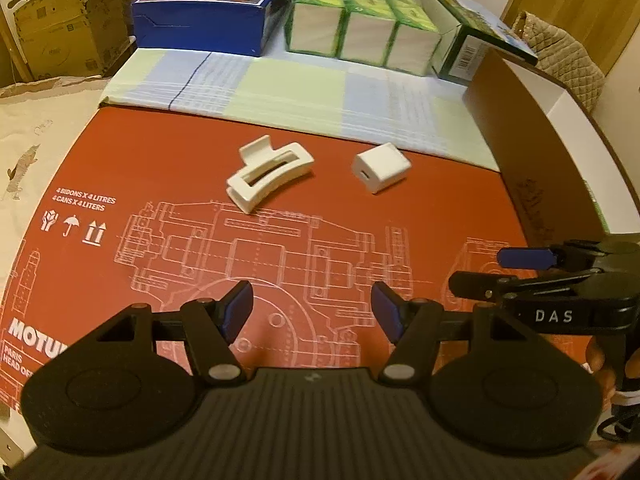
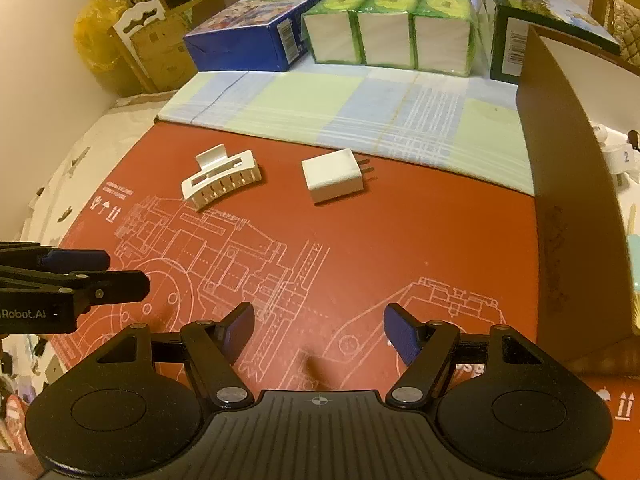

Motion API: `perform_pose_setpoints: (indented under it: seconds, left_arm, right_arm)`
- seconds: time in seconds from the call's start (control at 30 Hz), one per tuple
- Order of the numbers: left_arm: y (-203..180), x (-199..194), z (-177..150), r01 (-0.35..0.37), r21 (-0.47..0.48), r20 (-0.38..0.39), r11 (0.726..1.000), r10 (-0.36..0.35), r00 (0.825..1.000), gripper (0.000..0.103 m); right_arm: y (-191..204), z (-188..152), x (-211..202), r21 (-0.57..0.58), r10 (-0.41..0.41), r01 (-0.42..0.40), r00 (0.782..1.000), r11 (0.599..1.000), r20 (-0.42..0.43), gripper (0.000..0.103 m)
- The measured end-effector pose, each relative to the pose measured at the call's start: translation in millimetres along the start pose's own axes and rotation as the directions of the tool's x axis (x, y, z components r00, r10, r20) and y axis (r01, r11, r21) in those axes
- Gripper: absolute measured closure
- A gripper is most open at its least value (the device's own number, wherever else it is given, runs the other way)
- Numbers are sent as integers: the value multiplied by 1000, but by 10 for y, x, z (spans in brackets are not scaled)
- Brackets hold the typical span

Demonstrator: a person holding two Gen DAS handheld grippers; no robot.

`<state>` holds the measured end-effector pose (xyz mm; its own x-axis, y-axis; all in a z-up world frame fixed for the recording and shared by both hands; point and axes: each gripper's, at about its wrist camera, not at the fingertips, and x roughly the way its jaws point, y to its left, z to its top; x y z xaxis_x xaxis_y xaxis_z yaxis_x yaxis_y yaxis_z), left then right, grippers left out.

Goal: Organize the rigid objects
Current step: 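Move both grippers back over the orange mat toward the clip and plug, then close the left gripper on the white claw clip while the right gripper approaches the charger plug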

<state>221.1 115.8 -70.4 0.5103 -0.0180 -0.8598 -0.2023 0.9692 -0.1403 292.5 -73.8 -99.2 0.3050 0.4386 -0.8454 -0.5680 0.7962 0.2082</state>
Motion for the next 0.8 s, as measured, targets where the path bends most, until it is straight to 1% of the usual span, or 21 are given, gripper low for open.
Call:
perform_pose_setpoints:
  seconds: [0.23,0.43,0.67,0.8]
  left_arm:
    - [131,152,111,-13,46,6,999,13,1000,41]
    - [228,315,259,-40,119,42,992,36,998,41]
    - [320,551,493,-76,217,96,973,56,994,41]
    - [310,711,603,-74,294,112,953,43,993,41]
  right_arm:
    - [-8,110,164,29,-28,28,1000,999,8,34]
    - [-60,230,267,68,-48,46,999,997,22,34]
    - [-136,375,392,102,-74,71,997,992,26,34]
    - [-186,438,471,123,-92,89,996,988,19,34]
